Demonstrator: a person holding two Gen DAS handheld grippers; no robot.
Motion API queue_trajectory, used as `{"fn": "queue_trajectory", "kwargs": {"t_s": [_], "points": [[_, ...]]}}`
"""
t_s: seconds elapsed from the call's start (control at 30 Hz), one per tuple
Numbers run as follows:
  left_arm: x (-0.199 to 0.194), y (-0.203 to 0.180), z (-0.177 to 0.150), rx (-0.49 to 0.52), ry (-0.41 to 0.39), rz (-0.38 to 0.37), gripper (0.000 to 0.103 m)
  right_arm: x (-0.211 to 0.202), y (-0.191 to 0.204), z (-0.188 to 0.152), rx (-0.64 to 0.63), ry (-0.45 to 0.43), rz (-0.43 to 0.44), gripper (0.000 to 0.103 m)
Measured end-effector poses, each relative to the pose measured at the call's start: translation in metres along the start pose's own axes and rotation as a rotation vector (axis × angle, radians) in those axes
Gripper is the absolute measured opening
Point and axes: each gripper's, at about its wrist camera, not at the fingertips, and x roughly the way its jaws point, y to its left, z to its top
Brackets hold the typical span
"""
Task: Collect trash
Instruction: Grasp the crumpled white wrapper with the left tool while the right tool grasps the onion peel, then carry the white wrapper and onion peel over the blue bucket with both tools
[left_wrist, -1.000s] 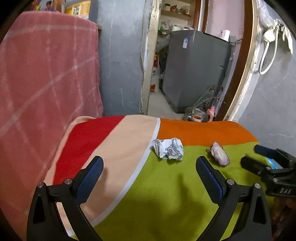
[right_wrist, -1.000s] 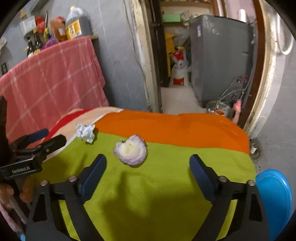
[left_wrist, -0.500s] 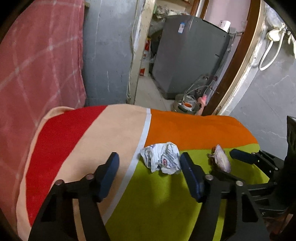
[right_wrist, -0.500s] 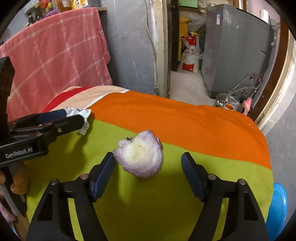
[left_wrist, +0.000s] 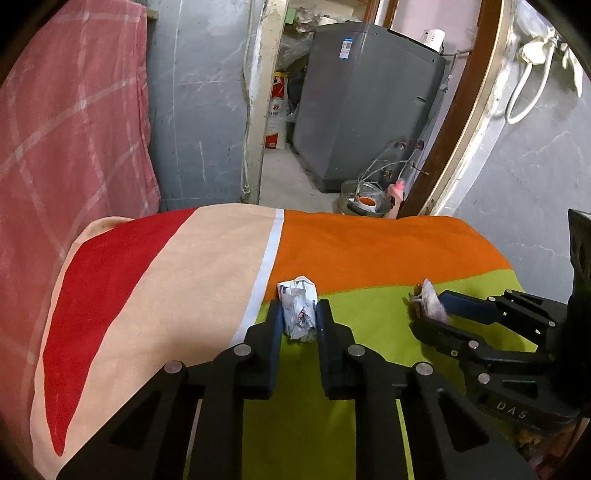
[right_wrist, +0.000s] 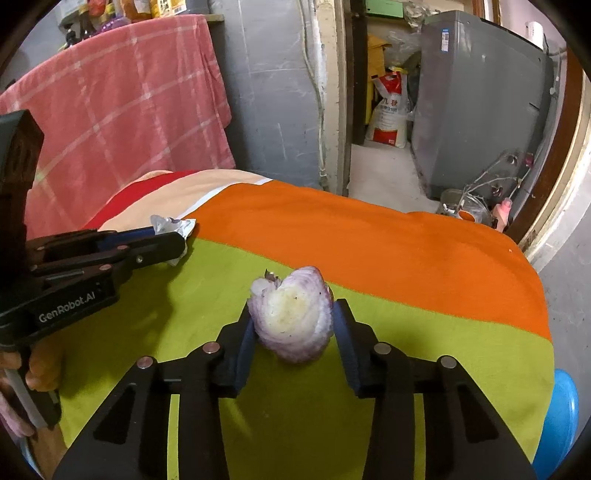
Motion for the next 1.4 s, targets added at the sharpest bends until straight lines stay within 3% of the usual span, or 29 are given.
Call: {"fn": "queue_trajectory", "kwargs": {"t_s": [0.37,0.7,0.97,1.4], "points": [[-0.033,-0.028,-0.017,0.0,-0.084,-0.009,0.012,-0.048,-0.004,-0.018,0.06,-0.137,0.013,0.035],[-0.081,-0.068,-0.038,-0.028,-0.241,-0.079,0.012,-0.132,-0.009,-0.058,0.066,-0.368,-0.094,0.035],[-0.111,-0.125,-0.058,-0.003,-0.349,-0.125,0.012,-0.192,-0.022,-0.098,0.075,-0.513,-0.189,0.035],[-0.12,-0.224,-0.076,0.08,-0.452,-0.212,0.012,-0.253,-0.065,-0.164,0.125,-0.646,-0.42,0.035]]}}
